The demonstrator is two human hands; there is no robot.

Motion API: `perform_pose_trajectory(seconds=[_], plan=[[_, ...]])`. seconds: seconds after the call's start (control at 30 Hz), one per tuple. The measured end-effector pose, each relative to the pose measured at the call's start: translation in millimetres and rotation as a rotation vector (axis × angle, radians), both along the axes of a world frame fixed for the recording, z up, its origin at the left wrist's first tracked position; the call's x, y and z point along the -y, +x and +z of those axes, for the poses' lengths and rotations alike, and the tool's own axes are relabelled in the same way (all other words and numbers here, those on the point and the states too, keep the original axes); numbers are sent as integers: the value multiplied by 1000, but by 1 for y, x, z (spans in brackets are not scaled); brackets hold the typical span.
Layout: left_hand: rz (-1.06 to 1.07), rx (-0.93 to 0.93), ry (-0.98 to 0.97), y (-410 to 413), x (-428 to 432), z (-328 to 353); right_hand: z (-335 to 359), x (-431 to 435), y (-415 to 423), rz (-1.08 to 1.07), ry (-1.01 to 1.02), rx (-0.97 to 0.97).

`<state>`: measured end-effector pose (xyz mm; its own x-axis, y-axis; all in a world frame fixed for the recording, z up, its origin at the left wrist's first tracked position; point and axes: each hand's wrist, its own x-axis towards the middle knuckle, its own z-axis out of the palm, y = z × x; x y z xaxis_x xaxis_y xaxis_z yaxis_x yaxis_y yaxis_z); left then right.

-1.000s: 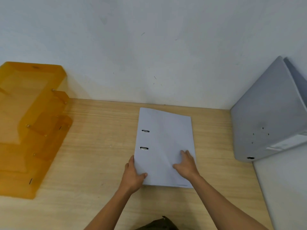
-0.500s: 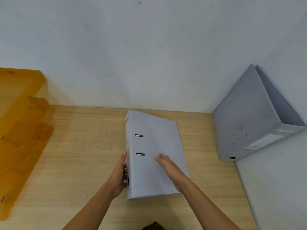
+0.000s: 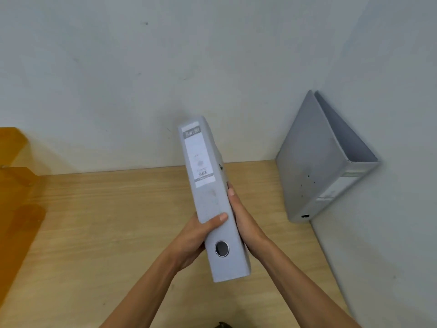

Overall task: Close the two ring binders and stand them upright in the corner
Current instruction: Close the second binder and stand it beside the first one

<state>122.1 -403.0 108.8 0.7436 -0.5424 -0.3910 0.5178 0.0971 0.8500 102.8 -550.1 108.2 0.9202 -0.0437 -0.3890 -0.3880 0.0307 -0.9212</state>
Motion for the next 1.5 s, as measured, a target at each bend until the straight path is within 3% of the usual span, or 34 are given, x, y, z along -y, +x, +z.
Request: perform_pose_trajectory(seconds=[0.2, 0.4, 0.57, 0.73, 0.9, 1.5], plan=[[-30, 348, 123, -14, 25, -14, 22, 27, -24, -102, -137, 277], [-4, 503, 354, -20, 52, -37, -4, 61, -45, -39, -226, 235], [-34, 504, 378, -23, 72, -49, -18, 82, -63, -74, -232, 201], [-222, 456, 370, -12, 100, -44, -24, 116, -79, -168, -266, 176], [-284, 409, 291, 2, 141, -41, -18, 148, -79, -293, -458, 190], [-366, 427, 360, 53, 220, -50, -32, 192, -46, -703, -307, 216]])
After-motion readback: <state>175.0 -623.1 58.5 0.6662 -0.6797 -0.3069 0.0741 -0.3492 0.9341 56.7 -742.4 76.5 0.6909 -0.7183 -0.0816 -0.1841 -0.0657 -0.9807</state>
